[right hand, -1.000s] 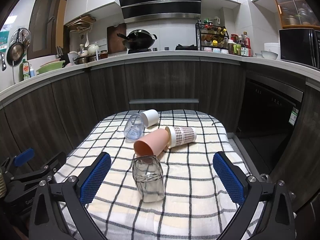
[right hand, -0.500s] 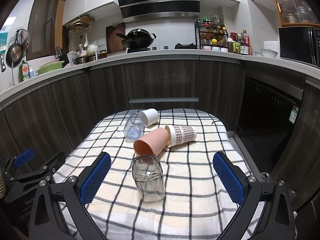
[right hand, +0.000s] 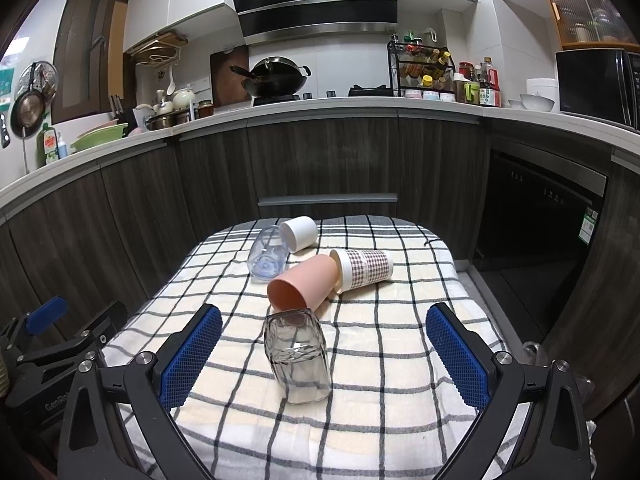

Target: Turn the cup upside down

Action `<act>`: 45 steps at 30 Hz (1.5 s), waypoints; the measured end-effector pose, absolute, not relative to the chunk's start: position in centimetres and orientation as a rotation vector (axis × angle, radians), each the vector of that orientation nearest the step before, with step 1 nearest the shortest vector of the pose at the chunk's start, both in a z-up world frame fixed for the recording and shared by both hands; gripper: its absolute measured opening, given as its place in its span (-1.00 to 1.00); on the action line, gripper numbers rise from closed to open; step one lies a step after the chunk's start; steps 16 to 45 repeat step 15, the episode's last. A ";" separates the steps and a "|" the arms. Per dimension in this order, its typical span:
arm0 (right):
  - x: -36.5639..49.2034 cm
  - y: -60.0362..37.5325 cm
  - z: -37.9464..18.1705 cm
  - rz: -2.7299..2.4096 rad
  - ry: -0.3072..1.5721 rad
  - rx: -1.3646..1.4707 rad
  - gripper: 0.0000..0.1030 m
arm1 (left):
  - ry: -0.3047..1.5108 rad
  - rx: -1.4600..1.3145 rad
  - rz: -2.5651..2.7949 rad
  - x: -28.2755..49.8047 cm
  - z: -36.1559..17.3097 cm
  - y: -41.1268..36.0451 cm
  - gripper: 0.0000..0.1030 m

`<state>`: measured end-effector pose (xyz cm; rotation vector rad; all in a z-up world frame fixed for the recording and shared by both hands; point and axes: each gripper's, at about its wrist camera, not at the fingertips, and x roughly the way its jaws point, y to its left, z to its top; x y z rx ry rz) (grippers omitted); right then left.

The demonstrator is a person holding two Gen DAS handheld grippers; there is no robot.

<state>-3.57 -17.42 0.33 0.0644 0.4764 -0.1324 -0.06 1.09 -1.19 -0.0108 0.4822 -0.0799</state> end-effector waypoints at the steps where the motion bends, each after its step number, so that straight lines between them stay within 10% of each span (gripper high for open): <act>1: -3.6 -17.4 0.3 -0.133 0.476 0.063 0.99 | 0.481 -0.010 -0.080 -0.1 -1.2 1.1 1.00; 45: -3.5 -17.4 0.2 -0.134 0.480 0.068 0.99 | 0.482 -0.013 -0.071 0.0 -1.1 1.1 1.00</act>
